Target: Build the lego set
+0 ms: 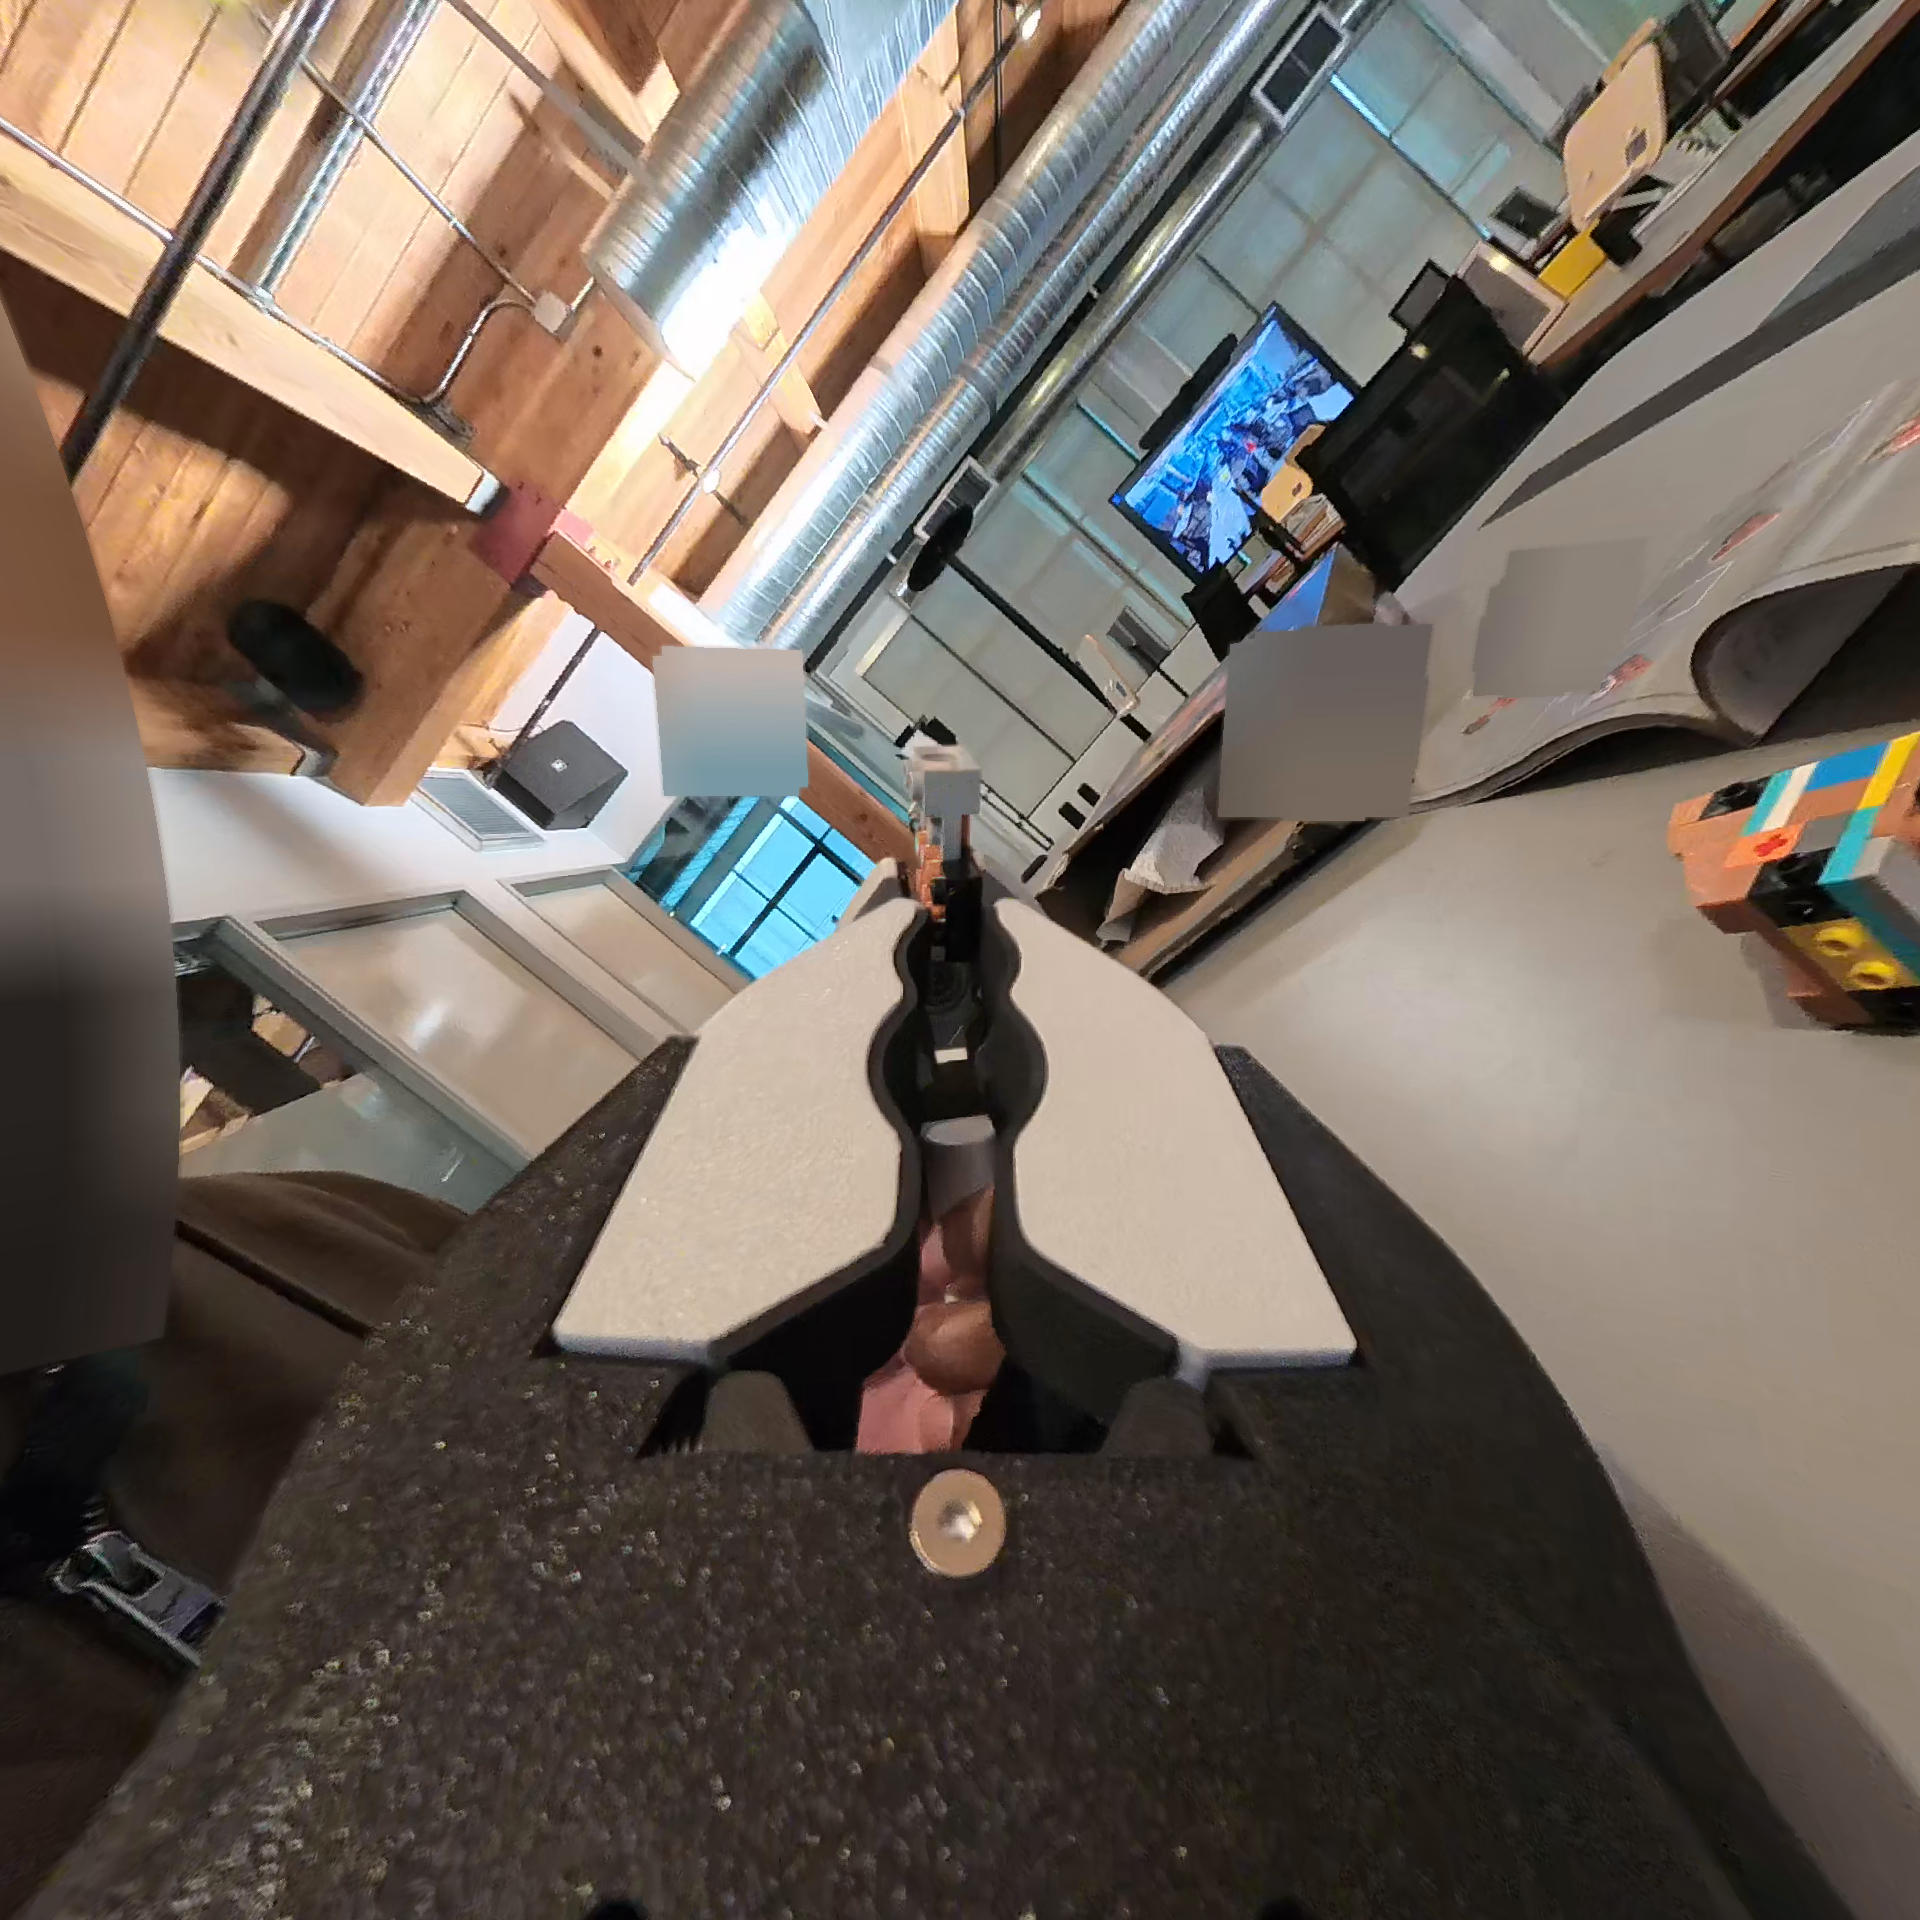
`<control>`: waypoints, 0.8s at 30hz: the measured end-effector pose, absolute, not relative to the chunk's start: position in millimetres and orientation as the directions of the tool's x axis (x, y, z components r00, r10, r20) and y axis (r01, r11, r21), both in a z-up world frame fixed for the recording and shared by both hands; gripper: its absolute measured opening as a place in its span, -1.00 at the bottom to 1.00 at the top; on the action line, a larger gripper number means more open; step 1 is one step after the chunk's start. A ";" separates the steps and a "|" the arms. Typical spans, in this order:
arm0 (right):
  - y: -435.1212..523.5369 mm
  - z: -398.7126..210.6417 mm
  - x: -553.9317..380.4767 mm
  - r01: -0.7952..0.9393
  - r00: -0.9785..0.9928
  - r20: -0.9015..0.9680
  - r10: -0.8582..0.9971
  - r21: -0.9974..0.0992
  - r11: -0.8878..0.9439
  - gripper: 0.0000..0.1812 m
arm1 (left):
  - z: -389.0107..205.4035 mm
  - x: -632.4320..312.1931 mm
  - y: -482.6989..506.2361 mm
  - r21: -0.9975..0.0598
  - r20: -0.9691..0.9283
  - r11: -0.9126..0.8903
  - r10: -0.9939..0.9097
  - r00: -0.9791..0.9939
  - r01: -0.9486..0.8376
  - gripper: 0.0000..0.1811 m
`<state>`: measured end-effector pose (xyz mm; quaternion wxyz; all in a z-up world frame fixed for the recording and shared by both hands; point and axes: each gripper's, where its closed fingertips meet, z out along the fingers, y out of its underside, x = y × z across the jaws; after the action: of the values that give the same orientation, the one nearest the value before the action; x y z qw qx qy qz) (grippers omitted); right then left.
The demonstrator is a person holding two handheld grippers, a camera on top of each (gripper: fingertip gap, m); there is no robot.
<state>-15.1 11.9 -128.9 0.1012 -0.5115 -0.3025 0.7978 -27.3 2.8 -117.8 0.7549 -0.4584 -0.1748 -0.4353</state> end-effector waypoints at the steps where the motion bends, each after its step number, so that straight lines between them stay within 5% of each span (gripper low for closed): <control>1: 12.9 -129.0 -15.3 0.140 -0.451 -0.750 0.484 -0.595 -0.792 -0.91 | -118.1 -25.4 3.7 -0.544 0.664 0.188 -0.500 0.556 0.818 -0.86; 13: 8.6 -131.2 -15.5 0.125 -0.423 -0.678 0.601 -0.700 -0.703 -0.90 | -121.0 -17.4 13.4 -0.622 0.643 0.143 -0.468 0.606 0.770 -0.91; 24: 68.6 -144.7 33.1 0.209 -0.305 -0.374 0.876 -0.923 -0.322 -0.69 | -114.2 -31.5 43.3 -0.819 0.502 -0.014 -0.500 0.706 0.573 -0.91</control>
<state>33.1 68.6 -144.7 0.2685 -0.5248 -0.5165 0.6210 -31.5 43.3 -114.2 0.7016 -0.6005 -0.0306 -0.3825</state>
